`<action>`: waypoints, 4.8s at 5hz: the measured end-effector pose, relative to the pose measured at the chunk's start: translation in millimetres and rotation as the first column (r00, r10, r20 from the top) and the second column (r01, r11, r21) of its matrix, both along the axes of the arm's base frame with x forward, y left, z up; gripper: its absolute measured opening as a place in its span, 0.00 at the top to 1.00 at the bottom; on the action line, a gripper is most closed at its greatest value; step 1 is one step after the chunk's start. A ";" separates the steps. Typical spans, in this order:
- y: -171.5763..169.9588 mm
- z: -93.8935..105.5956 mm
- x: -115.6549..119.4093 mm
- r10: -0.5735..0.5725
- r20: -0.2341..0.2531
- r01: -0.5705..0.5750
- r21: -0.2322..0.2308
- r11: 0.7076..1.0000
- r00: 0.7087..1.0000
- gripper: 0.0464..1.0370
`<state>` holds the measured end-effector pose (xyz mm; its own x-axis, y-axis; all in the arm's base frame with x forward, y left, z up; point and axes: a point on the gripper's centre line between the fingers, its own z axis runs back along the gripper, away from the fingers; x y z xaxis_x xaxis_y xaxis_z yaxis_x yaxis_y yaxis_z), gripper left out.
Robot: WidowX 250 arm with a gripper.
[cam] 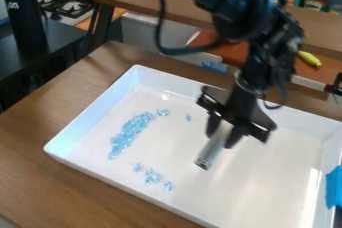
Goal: Sweep into pile
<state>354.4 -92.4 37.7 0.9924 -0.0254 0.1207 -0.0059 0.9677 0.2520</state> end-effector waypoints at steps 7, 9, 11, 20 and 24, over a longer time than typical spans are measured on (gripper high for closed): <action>-29.5 -52.5 67.5 0.089 -0.093 -0.090 -0.004 0.996 0.992 0.67; 12.5 -53.3 53.6 0.131 -0.117 -0.138 -0.051 0.989 0.984 0.67; 53.0 -54.8 42.0 0.174 -0.158 -0.190 -0.092 0.977 0.972 0.67; 150.2 -13.9 -1.2 0.350 -0.061 -0.344 0.088 0.935 0.935 0.67; 32.3 -27.1 -14.5 0.183 -0.008 -0.181 0.136 0.974 0.983 0.67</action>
<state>339.9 -60.1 10.6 0.9840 0.1411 0.1085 -0.1723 0.9082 0.3815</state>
